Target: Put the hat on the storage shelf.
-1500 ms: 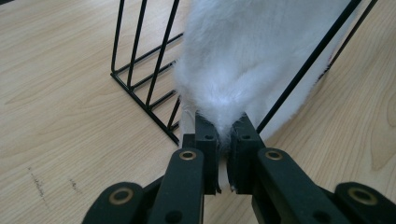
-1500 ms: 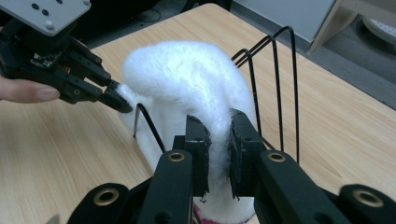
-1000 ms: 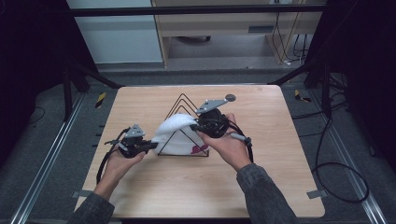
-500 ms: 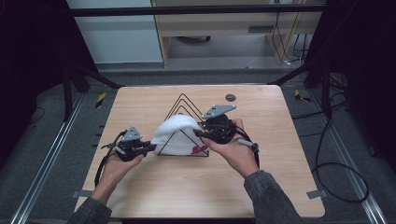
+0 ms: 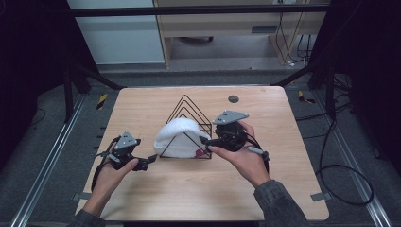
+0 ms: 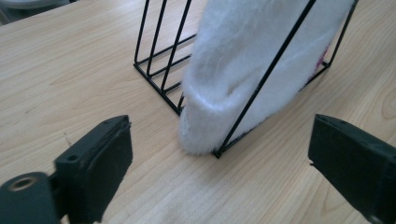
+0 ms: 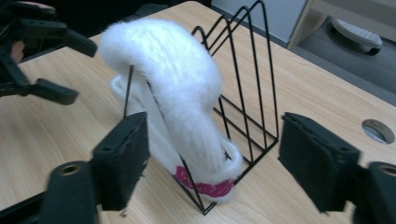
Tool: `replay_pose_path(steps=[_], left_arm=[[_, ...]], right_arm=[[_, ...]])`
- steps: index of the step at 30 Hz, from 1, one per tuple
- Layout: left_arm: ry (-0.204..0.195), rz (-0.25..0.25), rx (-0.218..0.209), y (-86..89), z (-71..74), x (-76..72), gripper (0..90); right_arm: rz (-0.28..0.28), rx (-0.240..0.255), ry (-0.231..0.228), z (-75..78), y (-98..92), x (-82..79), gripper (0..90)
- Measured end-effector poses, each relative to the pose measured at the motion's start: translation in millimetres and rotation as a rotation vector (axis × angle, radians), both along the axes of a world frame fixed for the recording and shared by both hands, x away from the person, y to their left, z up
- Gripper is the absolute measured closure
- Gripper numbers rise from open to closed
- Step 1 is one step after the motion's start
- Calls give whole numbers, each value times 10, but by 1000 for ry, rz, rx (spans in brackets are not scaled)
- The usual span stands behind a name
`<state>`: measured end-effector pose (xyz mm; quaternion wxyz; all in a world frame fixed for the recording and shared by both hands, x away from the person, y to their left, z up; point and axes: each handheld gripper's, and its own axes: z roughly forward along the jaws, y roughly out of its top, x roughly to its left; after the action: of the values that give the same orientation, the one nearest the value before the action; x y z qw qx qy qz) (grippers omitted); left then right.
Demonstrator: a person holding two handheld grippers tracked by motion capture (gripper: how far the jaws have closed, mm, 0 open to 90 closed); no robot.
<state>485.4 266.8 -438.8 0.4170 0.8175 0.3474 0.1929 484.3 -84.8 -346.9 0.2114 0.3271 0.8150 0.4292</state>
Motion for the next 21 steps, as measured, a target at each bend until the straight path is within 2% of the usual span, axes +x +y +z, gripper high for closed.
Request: replay_pose_path(steps=[3,4,6,8,12,16,21], left_arm=[[1,20,4,29,-51,-21,53],[1,20,4,29,-51,-21,53],[26,38,12,55,-133,-14,53],[33,60,38,74,-186,-11,53],[58,107,97,134,-317,33,53],[91,119,115,195,-423,94,54],[84,126,107,204,-477,140,56]], right_arm=[[-17,7,-24,-5,-70,-22,148],[-17,7,-24,-5,-70,-22,148],[-31,8,-32,-26,-161,-47,102],[-40,15,-34,-52,-233,-72,87],[-60,14,-28,-128,-389,-129,84],[-81,3,-16,-228,-558,-178,92],[-129,-22,-16,-399,-782,-283,115]])
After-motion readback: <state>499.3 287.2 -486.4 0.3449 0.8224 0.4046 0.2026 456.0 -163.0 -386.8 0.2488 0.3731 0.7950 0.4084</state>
